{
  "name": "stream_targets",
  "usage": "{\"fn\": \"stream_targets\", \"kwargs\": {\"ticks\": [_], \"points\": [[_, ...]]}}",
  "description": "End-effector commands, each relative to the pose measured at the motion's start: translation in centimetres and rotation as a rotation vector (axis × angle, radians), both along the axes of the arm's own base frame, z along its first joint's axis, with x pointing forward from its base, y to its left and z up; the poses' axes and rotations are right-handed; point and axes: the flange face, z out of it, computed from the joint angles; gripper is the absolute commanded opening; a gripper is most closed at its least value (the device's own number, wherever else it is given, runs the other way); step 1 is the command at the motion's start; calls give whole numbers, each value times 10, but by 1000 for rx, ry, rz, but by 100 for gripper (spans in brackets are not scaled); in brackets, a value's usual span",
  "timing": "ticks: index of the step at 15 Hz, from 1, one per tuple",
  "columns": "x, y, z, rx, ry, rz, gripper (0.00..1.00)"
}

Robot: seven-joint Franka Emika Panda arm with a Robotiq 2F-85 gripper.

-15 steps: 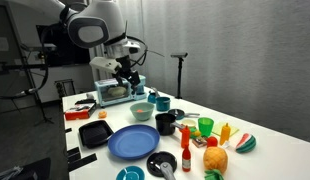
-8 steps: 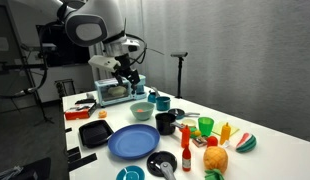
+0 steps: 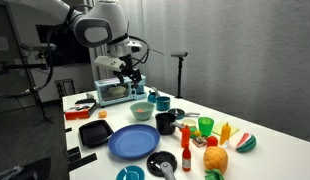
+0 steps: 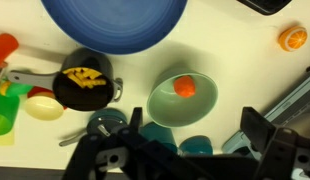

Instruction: Pick up the bowl and pour it's contents in the cup

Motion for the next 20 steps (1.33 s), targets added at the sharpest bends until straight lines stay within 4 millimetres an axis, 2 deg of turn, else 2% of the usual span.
{"fn": "stream_targets", "kwargs": {"ticks": [1,3,6,10,13,20], "points": [[50,62,-19,53,16,136,100],[68,98,-37,49,37,182,100],[90,154,-80,-30,61,209,100],[113,195,-119,-195,15,172,100],[128,216,-134,-260,-55,148,100],[151,229,-169,-371,-20,38,100]]}}
